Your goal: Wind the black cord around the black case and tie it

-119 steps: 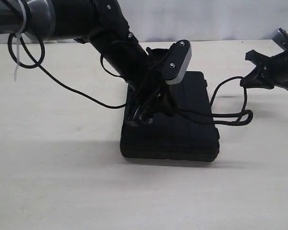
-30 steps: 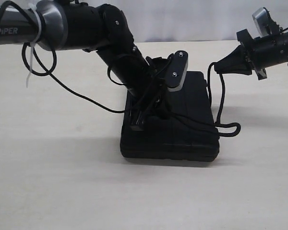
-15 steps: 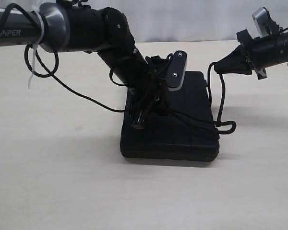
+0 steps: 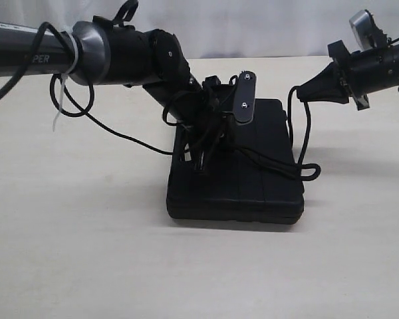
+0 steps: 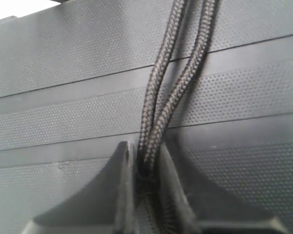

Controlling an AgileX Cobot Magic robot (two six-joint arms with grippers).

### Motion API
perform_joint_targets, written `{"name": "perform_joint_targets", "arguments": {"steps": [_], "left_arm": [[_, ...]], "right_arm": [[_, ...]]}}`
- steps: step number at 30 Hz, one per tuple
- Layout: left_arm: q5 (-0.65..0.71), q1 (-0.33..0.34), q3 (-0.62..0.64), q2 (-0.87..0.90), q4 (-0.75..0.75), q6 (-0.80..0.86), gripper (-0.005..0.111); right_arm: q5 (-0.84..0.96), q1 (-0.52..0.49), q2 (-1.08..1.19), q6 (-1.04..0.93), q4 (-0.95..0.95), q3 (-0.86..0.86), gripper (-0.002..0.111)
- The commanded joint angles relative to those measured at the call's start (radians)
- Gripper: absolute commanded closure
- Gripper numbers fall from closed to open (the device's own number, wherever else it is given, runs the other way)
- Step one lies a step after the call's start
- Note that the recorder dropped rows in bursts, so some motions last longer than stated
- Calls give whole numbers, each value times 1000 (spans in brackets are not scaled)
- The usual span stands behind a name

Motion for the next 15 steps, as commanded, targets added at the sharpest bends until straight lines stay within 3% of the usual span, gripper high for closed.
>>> {"name": "perform_joint_targets", "arguments": {"steps": [1,5,15], "left_arm": [[-12,5,-7,-4,-2,-10,107],[83,5,-7,-24,55,-40,107],[15,5,-7,-40,103,-106,107]], "right_arm": [[9,1,-10,14,34,-7,104],[9,-1,-10,15,61,-7,104],[9,-3,-10,39,76,-7,104]]}}
